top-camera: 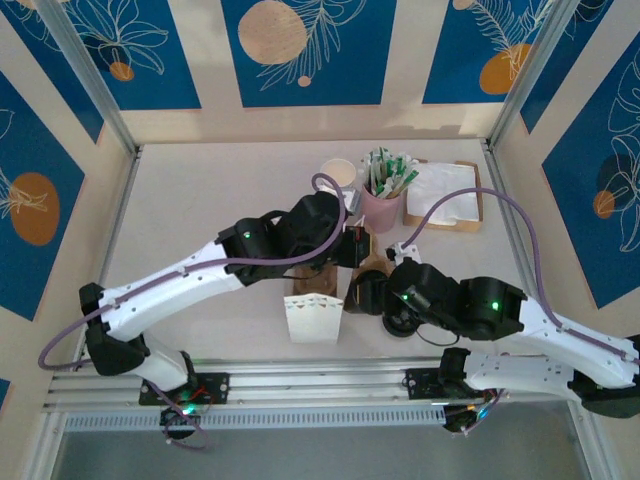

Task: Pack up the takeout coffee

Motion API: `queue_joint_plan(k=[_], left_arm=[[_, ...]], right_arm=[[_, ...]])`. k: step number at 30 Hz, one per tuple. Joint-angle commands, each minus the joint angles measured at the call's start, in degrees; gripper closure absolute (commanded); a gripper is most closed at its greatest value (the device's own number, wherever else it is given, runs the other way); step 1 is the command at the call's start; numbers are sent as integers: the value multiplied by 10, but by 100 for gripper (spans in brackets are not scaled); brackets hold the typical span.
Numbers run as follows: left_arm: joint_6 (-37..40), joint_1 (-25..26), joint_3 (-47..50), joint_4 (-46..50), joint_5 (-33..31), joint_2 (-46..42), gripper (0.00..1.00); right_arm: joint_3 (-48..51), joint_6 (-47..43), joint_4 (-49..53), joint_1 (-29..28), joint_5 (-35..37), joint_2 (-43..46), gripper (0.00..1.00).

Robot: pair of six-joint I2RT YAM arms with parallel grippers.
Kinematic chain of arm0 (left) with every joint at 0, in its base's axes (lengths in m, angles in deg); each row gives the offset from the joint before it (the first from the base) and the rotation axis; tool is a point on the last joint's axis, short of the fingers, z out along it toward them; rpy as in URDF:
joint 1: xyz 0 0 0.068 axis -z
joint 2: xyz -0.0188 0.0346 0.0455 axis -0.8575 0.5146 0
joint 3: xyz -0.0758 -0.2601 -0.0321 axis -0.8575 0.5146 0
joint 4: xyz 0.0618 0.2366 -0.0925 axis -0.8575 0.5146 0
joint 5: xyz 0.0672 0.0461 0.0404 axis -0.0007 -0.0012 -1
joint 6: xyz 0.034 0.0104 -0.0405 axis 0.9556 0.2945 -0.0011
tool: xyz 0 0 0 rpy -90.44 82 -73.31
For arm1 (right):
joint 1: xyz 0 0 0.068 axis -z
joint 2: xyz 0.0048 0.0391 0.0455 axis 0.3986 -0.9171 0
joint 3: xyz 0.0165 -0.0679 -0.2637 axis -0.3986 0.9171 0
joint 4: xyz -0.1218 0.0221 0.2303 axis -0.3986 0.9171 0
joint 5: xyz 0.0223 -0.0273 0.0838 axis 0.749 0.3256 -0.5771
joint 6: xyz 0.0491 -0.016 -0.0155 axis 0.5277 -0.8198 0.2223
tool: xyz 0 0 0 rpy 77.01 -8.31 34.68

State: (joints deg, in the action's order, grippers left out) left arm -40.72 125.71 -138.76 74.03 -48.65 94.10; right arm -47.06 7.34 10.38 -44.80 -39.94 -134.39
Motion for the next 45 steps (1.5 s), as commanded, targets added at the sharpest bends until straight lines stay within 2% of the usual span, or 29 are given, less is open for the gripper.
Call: queue_joint_plan(k=[1, 12, 25, 34, 41, 45], left_arm=[[-4, 11, -28, 14, -25, 17, 95], [20, 14, -42, 66, -72, 63, 94], [60, 15, -81, 145, -94, 100, 91], [105, 14, -157, 183, -108, 85, 58], [135, 14, -214, 213, -104, 79, 38], [163, 13, -249, 262, -132, 85, 29]], right_arm=[[6, 12, -25, -10, 11, 7, 67], [13, 11, -30, -26, 20, 10, 68], [8, 7, -32, -35, 28, 9, 68], [-4, 4, -21, -40, 41, 10, 68], [-10, 4, -10, -42, 49, 9, 68], [-10, 5, -7, -43, 52, 10, 68]])
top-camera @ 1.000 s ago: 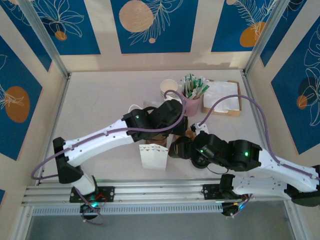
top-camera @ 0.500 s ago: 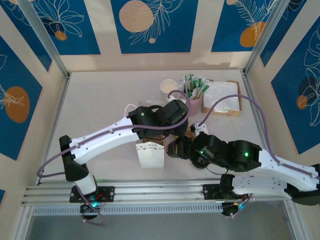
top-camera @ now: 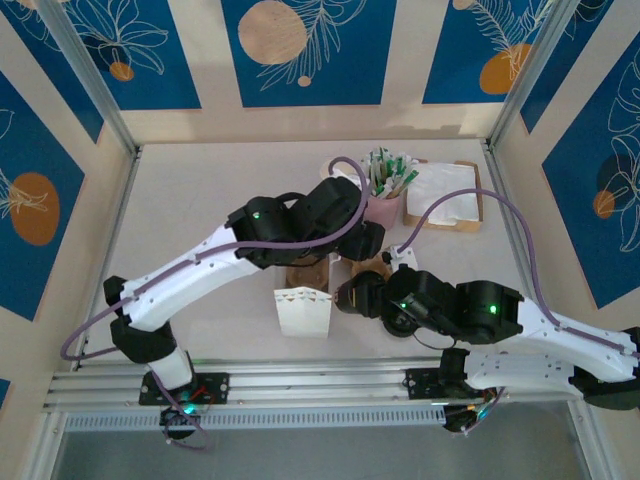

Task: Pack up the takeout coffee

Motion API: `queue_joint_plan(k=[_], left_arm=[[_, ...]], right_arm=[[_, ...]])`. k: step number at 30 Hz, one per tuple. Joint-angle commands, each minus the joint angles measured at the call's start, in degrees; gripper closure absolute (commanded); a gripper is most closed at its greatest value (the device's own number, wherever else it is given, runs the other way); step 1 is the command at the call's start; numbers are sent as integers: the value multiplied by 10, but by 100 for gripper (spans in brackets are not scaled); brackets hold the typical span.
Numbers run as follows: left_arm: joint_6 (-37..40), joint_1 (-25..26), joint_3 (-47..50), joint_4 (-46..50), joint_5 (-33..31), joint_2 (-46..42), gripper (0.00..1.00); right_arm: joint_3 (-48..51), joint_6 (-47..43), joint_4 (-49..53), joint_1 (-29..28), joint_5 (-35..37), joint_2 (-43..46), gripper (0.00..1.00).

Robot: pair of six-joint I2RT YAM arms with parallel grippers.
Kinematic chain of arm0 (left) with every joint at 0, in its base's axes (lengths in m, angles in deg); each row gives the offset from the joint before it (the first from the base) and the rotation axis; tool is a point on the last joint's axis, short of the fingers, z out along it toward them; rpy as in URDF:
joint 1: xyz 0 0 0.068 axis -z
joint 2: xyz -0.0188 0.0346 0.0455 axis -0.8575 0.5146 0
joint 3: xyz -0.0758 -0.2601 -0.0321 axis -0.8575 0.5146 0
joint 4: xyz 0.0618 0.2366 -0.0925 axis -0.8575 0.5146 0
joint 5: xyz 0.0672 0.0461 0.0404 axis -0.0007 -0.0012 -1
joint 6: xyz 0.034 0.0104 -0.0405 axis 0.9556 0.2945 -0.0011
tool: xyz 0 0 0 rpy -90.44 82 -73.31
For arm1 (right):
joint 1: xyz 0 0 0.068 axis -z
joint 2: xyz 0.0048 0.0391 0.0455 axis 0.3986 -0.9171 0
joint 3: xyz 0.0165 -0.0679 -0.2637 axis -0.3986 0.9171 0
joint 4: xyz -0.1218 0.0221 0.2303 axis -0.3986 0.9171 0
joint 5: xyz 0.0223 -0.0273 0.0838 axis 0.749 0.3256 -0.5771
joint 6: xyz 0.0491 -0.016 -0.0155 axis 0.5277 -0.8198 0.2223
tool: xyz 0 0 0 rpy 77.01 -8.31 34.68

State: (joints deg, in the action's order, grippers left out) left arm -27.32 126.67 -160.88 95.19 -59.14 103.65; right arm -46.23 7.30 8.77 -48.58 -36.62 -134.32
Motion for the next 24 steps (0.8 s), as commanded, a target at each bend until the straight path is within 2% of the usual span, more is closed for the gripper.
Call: queue_joint_plan(k=[1, 7, 12, 17, 20, 24], left_arm=[[34, 2, -32, 61, -35, -11, 26], [55, -9, -35, 96, -32, -15, 18], [54, -27, -51, 131, -49, -28, 18], [57, -27, -51, 101, -86, -99, 20], [45, -27, 15, 53, -124, -184, 24], [-17, -28, 204, -20, -208, -345, 36]], right_arm=[[-19, 5, 10, -5, 19, 10, 68], [-22, 4, 13, -6, 25, 11, 68], [-39, 7, 31, -6, 31, 10, 68], [-95, 13, 92, -17, 52, 8, 69], [-147, 6, 137, -26, 82, 9, 69], [-218, -39, 160, -28, 112, 12, 69]])
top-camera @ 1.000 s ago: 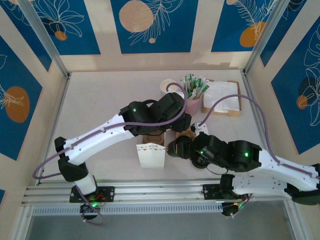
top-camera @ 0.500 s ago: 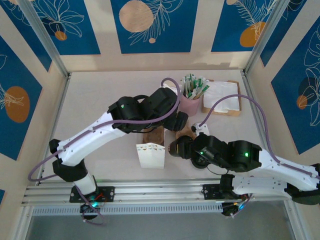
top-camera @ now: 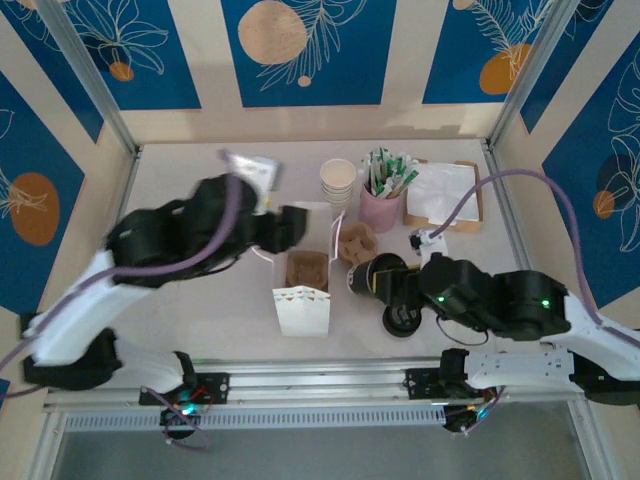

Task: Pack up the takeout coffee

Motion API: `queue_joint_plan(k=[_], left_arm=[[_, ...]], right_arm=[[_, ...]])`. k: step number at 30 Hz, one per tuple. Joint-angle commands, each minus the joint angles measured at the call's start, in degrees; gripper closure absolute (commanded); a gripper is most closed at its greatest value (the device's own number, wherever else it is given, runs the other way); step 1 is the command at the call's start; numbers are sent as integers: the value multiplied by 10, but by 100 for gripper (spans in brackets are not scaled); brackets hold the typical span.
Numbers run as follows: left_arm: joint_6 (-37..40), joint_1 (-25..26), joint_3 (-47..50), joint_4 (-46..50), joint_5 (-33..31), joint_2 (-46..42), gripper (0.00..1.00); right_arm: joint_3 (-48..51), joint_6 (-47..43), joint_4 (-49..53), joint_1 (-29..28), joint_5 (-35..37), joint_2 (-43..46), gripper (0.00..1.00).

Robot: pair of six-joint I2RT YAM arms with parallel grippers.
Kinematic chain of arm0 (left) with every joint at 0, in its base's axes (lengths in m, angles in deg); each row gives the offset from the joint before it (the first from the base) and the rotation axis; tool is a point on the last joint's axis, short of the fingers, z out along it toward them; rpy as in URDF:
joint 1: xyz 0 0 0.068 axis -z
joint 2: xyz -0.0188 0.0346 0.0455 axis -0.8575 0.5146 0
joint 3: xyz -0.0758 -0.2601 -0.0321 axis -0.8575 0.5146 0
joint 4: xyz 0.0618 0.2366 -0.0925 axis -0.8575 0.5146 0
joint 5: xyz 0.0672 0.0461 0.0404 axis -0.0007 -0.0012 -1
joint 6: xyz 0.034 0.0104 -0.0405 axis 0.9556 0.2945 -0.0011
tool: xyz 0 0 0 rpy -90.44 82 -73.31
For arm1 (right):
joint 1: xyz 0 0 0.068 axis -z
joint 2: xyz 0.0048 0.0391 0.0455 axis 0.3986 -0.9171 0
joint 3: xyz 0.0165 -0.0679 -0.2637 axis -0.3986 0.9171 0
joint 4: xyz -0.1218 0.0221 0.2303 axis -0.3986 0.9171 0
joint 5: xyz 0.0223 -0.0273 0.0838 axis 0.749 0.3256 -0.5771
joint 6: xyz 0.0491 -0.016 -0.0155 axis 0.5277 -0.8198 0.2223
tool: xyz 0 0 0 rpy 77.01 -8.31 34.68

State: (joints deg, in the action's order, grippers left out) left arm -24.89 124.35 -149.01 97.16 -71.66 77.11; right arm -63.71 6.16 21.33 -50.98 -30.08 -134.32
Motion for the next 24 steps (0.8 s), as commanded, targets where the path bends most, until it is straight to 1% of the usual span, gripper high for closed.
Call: queue_joint_plan(k=[1, 3, 5, 7, 10, 11, 13, 14, 15, 18, 22, 24], left_arm=[[-70, -5, 135, -44, -103, -112, 40], [-116, -5, 238, -52, -117, -172, 44], [-164, -5, 302, -29, -117, -201, 45], [-200, -5, 357, -18, -101, -217, 46], [-231, -5, 443, -43, -83, -238, 46], [-235, -6, 476, -57, -86, -246, 46], [-267, -13, 531, -67, -87, -260, 46], [-276, -20, 561, -86, -72, -266, 48], [-278, -26, 589, -114, -42, -272, 48], [-275, -27, 658, -246, 48, -270, 49], [-283, -27, 699, -360, 121, -230, 50], [-287, -27, 713, -411, 157, -205, 50]], right_arm=[[-58, -44, 29, -4, 48, 14, 69], [-93, -87, 18, -5, 53, 15, 69], [-135, -117, 15, -4, 73, 9, 69], [-175, -152, 6, -4, 91, -1, 69], [-213, -204, -30, -4, 115, -17, 69], [-218, -226, -51, -4, 114, -22, 69], [-228, -257, -88, -5, 100, -39, 69], [-237, -267, -98, -4, 90, -53, 69], [-249, -273, -101, -4, 83, -71, 68], [-287, -277, -101, -4, 59, -127, 68], [-331, -269, -104, -5, 11, -187, 68], [-359, -255, -84, -6, -2, -219, 68]])
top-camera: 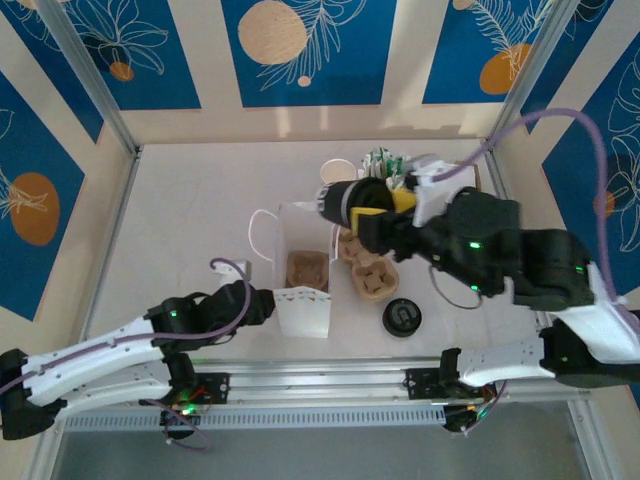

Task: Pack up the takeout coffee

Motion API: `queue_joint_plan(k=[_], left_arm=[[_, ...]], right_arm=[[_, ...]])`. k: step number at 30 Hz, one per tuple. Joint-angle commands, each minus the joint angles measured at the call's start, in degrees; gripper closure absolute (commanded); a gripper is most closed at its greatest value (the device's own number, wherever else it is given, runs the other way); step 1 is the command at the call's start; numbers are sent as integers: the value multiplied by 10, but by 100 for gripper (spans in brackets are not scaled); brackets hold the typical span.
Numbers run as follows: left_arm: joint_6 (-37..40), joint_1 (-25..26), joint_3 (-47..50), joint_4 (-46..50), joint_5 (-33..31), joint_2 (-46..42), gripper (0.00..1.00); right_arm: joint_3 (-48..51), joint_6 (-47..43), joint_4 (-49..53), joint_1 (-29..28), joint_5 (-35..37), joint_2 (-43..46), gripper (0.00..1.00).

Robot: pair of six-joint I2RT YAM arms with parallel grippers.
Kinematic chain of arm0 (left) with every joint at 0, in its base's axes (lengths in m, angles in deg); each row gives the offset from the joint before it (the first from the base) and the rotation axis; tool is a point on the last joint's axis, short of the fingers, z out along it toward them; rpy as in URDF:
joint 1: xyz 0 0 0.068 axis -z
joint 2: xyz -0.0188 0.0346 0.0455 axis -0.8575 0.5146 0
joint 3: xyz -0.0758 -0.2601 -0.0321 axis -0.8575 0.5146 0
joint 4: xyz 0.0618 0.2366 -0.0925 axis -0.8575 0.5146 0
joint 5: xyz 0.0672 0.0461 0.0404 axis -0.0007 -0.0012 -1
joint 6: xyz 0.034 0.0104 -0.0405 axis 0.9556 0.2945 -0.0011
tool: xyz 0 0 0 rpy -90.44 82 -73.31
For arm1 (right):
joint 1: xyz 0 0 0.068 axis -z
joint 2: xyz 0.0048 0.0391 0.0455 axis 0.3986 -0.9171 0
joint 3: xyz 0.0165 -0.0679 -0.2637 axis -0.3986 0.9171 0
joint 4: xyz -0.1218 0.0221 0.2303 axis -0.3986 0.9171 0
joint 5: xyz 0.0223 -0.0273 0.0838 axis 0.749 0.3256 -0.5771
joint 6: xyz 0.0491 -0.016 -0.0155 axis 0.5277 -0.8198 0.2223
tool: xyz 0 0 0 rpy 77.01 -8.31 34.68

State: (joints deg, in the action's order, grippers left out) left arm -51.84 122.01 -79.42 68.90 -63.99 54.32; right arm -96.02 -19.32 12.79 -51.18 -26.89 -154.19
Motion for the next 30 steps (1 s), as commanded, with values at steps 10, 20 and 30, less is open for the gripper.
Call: queue_joint_plan(k=[10, 20, 30], left_arm=[[-79, 30, 64, -248, 116, 77, 53], [-91, 79, 75, -302, 107, 82, 52], [-82, 96, 80, -275, 67, 55, 54]], right_arm=[[-92, 117, 178, 4, -14, -99, 68], [-135, 160, 293, 18, -71, -171, 68], [-171, 137, 331, 49, -137, -250, 68]])
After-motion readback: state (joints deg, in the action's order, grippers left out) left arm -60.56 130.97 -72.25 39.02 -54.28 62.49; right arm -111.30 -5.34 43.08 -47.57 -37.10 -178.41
